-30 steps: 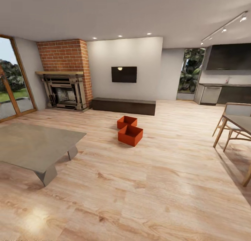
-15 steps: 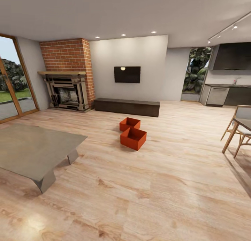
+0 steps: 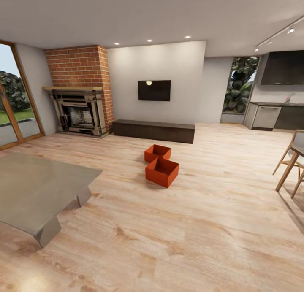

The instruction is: Move the two storage containers from the living room to the garage. In the garage, place one container on the floor and stack the other container on top of it (either order is fine).

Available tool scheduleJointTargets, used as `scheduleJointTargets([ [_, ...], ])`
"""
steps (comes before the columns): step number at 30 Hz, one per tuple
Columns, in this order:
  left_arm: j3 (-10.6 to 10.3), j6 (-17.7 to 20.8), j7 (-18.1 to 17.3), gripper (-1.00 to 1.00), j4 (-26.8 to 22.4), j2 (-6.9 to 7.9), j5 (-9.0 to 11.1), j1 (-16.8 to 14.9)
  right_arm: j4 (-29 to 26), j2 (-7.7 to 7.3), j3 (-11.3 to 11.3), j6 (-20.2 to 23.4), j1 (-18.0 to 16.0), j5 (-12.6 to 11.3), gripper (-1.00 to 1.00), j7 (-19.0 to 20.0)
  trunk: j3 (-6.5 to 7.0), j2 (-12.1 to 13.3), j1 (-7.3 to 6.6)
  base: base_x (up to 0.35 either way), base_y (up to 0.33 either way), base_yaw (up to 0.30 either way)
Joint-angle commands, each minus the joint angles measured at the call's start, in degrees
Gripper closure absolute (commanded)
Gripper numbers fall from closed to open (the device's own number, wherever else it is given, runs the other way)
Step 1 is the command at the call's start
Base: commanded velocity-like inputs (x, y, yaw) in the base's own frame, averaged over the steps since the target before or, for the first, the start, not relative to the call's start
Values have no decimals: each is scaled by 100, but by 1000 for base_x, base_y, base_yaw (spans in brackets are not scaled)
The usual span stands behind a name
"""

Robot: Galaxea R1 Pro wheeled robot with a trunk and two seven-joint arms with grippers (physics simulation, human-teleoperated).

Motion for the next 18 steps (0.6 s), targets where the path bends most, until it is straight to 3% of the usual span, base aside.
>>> scheduleJointTargets([
  [1, 3, -12, 6, -100, -2, 0, 14, -1, 10, 2, 48, -24, -4, -45, -100, -6, -5, -2, 3, 322, 0, 0],
  [18, 3, -12, 6, -100, -2, 0, 13, -1, 10, 0, 48, -23, -4, -45, -100, -7, -5, -2, 3, 322, 0, 0],
])
